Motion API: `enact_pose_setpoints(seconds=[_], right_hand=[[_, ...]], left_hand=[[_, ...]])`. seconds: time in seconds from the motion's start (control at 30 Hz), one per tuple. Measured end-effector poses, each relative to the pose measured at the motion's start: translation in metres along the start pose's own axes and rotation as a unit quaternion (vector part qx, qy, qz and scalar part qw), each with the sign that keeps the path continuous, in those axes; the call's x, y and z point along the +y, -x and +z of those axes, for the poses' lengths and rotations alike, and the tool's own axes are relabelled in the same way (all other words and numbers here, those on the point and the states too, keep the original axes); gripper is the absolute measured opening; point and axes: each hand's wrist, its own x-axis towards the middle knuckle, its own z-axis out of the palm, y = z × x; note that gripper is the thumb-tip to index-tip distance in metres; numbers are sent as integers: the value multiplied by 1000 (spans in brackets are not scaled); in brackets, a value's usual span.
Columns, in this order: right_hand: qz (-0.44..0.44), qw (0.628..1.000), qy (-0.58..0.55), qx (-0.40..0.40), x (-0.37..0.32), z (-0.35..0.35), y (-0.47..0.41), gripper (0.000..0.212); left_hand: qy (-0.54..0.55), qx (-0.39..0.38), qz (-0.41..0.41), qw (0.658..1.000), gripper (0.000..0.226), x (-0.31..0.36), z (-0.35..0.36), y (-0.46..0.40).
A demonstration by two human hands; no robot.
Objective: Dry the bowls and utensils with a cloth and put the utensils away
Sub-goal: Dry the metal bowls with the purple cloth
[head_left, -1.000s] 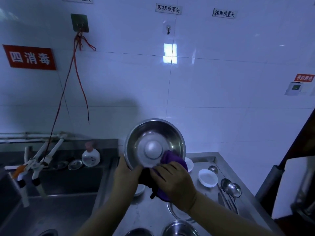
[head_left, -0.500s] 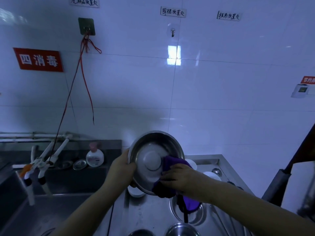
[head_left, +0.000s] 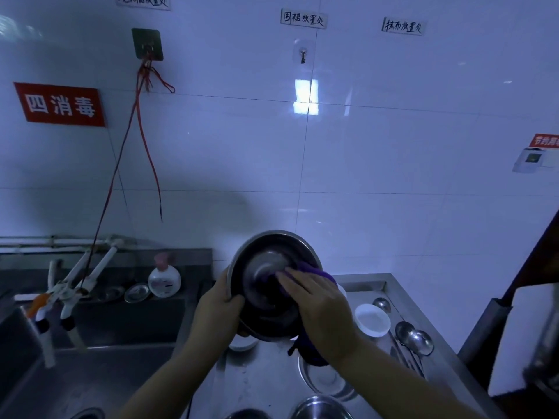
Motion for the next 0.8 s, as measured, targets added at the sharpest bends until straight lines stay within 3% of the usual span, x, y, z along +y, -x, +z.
enact_pose_setpoints(seconds=[0.1, 0.23, 0.4, 0.53, 0.63, 0.8], right_hand=[[46, 999, 13, 8, -6, 10, 0, 40], [94, 994, 61, -1, -9, 16, -2, 27], [96, 989, 20, -113, -22, 17, 2, 24], [41, 976, 86, -197, -18, 8, 4, 24], [60, 973, 147, -167, -9, 4, -8, 28], [46, 987, 98, -118, -15, 7, -31, 15]], left_hand=[[-4, -7, 4, 1000, 73, 2, 4, 3], [12, -2, 9, 1000, 69, 1, 10, 6], [57, 21, -11, 998, 65, -1, 9, 6], [57, 1, -39, 998, 59, -4, 4, 6], [45, -35, -34, 998, 54, -5, 5, 8], [58, -62, -39, 996, 50, -6, 13, 11]])
